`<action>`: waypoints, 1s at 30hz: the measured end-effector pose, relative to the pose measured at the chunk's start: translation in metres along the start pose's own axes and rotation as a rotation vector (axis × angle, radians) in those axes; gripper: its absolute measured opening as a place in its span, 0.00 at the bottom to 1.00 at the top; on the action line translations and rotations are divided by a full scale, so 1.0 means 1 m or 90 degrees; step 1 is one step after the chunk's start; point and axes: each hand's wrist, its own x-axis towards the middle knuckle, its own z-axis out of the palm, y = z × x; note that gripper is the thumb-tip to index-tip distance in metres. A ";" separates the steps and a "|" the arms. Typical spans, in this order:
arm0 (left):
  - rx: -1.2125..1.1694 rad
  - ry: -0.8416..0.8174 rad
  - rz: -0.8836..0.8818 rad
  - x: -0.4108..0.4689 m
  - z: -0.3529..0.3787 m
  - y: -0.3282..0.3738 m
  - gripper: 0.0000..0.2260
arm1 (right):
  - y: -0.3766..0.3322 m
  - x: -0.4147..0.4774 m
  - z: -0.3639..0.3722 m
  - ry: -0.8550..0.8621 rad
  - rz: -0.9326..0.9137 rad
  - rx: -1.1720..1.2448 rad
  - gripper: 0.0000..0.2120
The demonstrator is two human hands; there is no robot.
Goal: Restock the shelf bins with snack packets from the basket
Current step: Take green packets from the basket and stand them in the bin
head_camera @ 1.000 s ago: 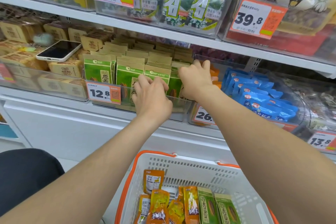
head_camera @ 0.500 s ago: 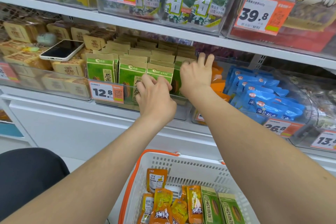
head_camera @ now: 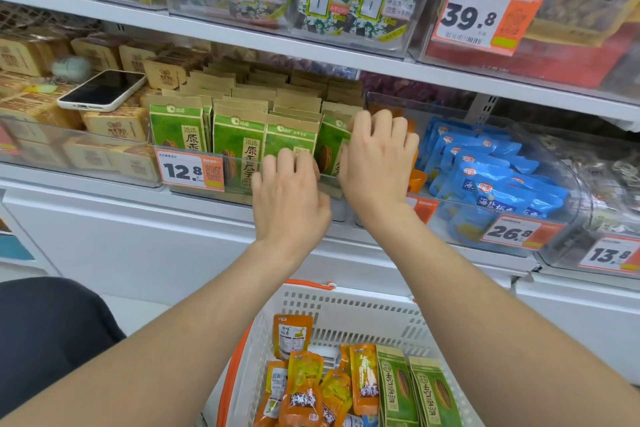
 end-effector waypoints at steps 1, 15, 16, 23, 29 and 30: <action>0.001 0.004 0.022 -0.004 0.003 -0.001 0.08 | 0.003 -0.009 -0.003 0.028 -0.019 0.045 0.10; 0.115 -0.804 0.226 -0.080 0.053 0.004 0.11 | 0.074 -0.215 0.039 -0.511 -0.123 0.299 0.12; 0.136 -0.843 0.253 -0.084 0.056 0.004 0.12 | 0.080 -0.228 0.047 -0.610 -0.105 0.294 0.12; 0.254 -0.937 0.307 -0.102 0.069 0.005 0.22 | 0.092 -0.317 0.066 -0.922 -0.229 0.142 0.22; 0.392 -0.829 0.308 -0.090 0.067 0.003 0.11 | 0.042 -0.316 0.076 -0.890 -0.007 0.448 0.39; 0.407 -0.833 0.294 -0.089 0.068 0.000 0.12 | 0.032 -0.311 0.078 -0.860 0.020 0.512 0.39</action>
